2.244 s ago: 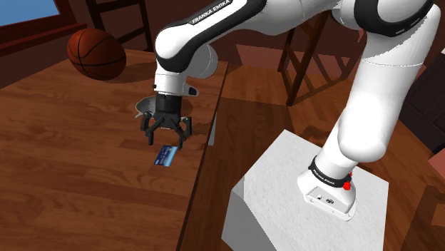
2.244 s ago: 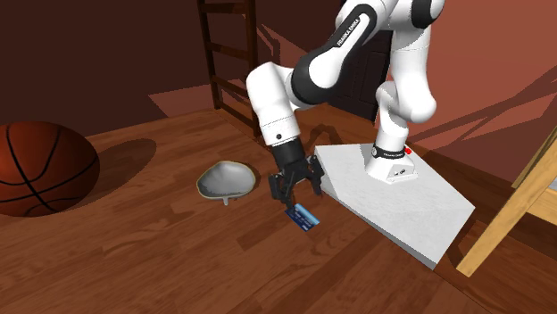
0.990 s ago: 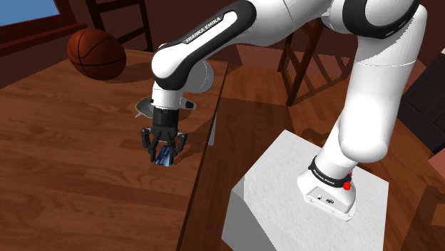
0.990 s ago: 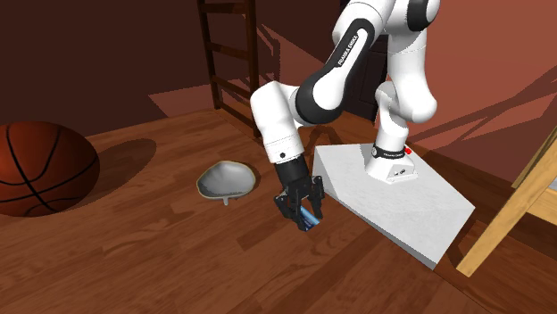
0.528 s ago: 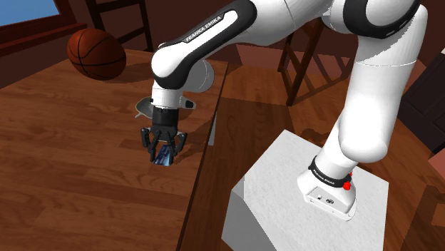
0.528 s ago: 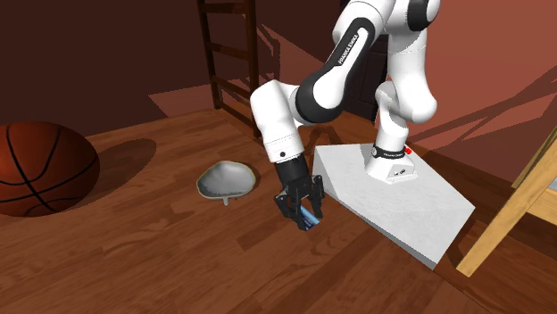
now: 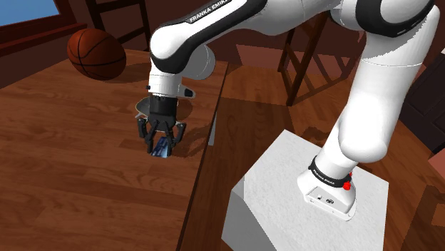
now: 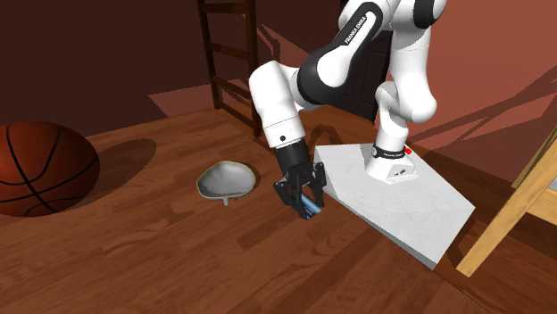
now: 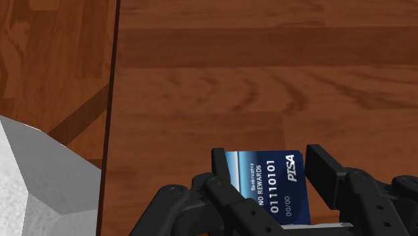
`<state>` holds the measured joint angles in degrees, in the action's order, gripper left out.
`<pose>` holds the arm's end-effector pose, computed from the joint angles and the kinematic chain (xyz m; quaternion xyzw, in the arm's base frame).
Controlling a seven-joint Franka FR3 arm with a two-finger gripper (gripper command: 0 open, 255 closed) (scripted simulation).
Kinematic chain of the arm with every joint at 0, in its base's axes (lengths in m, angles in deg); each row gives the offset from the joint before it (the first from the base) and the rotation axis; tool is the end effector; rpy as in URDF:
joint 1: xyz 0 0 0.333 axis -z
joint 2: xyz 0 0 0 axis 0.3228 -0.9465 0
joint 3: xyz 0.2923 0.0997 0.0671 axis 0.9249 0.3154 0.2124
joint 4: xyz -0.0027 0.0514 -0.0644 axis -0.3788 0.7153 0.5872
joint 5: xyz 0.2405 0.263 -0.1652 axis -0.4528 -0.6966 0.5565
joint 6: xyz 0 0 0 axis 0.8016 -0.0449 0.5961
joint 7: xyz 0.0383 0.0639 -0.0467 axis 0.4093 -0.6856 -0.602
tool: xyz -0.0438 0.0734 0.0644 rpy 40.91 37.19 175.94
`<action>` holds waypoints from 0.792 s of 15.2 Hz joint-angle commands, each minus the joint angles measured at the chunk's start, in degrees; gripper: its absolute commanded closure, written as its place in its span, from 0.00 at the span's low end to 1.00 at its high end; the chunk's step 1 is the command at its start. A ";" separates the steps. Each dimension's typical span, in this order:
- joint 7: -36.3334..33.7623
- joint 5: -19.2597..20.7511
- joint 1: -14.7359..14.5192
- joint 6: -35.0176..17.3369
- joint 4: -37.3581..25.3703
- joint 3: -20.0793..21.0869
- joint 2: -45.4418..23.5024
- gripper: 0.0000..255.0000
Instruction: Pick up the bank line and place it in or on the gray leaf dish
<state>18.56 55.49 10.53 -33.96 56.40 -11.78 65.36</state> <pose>0.4779 0.3367 0.3605 -0.8425 0.4553 0.2522 0.1388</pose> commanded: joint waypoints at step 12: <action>-3.79 0.44 0.82 8.04 -4.26 -0.17 4.64 1.00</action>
<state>15.14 55.88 11.31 -26.61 52.59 -11.94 69.70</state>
